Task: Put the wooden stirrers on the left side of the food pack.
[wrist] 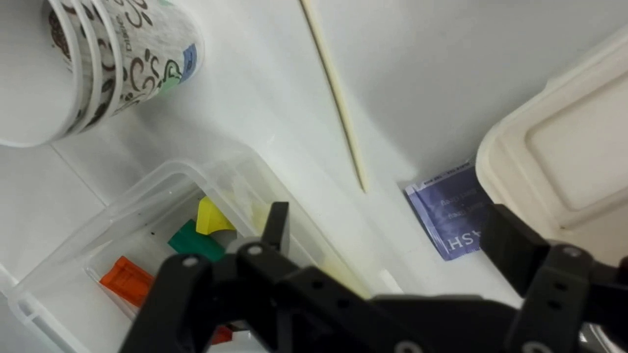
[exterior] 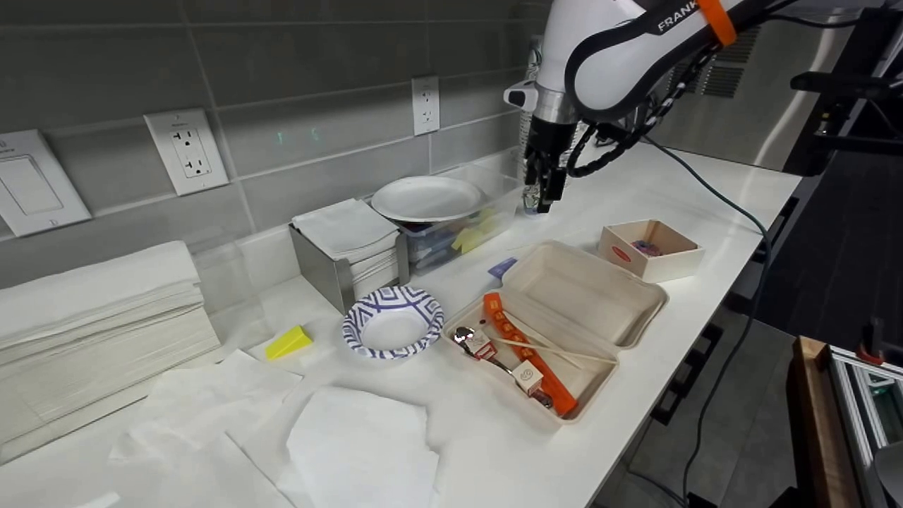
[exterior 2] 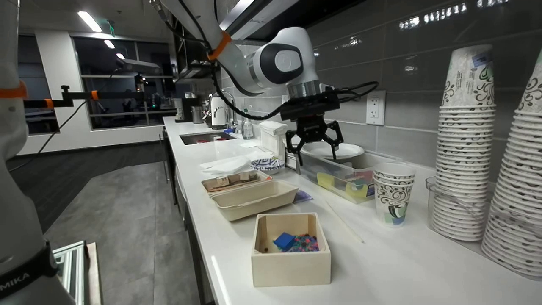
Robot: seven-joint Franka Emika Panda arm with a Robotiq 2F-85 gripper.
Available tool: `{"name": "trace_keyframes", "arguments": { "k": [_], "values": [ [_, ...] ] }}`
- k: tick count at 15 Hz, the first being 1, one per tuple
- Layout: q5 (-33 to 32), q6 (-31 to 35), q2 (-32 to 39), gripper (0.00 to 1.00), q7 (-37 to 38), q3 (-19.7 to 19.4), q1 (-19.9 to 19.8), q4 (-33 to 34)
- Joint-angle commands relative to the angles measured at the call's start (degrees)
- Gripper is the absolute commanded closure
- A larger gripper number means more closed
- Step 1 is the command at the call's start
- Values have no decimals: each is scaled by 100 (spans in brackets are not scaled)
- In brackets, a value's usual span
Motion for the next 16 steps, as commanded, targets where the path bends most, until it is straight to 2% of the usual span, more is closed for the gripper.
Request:
{"name": "trace_keyframes", "arguments": {
  "k": [1,10,15,16],
  "values": [
    [53,-286,357,0,-315,23,-171,369],
    [6,-115,867,0,-449,12,-404,540],
    [219,-200,944,0,-577,54,-588,560],
    [323,-184,956,3,-679,98,-648,543]
  ]
}}
